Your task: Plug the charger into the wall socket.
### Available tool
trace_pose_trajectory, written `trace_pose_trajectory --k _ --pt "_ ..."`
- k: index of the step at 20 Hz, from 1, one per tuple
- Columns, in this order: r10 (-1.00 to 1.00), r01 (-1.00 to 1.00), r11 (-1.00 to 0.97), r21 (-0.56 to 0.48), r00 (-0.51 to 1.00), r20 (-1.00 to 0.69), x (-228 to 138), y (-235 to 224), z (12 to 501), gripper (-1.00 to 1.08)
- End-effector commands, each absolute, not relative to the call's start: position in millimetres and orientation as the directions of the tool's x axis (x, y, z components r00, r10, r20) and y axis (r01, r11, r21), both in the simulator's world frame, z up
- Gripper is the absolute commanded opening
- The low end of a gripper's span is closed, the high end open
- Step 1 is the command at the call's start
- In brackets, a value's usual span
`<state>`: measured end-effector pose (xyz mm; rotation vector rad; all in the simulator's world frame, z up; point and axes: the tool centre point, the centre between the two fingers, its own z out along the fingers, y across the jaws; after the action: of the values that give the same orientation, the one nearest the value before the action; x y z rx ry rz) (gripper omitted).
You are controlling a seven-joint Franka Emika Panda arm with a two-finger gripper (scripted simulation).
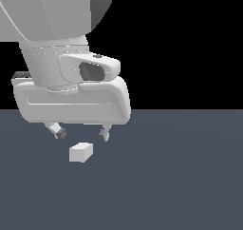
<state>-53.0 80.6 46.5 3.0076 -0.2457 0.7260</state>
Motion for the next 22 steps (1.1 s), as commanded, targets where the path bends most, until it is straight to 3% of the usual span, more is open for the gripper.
trace_pose_trajectory --k 1,11,12,22 --pt "-0.145 -0.163 -0.987 -0.001 0.878 0.456 -53.6 80.7 35.3 1.00" --pt "-0.147 -0.165 -0.986 -0.001 0.877 0.457 -53.5 80.9 12.5 1.00" --pt "-0.147 -0.165 -0.986 -0.001 0.877 0.457 -53.5 80.9 12.5 -1.00" --pt "-0.148 -0.165 -0.986 -0.001 0.877 0.458 -53.4 80.4 12.9 -1.00"
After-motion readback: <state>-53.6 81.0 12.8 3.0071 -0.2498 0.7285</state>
